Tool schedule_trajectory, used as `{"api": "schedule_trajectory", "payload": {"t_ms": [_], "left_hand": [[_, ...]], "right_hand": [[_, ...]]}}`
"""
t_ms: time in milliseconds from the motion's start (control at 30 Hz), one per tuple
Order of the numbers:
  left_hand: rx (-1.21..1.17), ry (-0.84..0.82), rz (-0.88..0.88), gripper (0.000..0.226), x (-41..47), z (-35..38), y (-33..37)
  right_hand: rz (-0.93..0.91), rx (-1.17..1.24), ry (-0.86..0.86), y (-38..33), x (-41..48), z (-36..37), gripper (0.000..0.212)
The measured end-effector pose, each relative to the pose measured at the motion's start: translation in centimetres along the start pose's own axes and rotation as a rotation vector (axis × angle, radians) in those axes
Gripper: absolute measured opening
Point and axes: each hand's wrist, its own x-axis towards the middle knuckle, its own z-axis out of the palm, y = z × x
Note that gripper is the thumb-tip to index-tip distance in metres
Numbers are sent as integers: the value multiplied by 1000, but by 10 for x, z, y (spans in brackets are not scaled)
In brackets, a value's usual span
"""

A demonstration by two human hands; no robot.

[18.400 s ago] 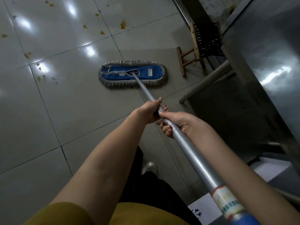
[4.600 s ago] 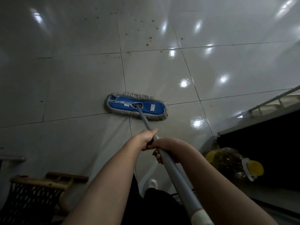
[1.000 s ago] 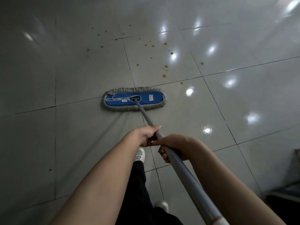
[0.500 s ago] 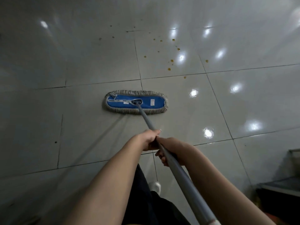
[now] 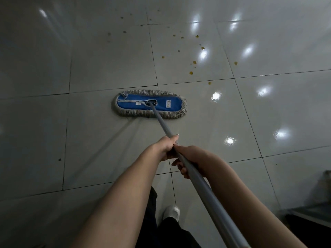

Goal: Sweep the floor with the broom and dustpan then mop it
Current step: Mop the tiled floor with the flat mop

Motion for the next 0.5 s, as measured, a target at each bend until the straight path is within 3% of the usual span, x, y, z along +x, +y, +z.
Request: {"api": "schedule_trajectory", "payload": {"t_ms": [500], "left_hand": [[-126,-108,-55,27,65,-91,197]], "right_hand": [[28,16,37,-218,26,22,48]]}}
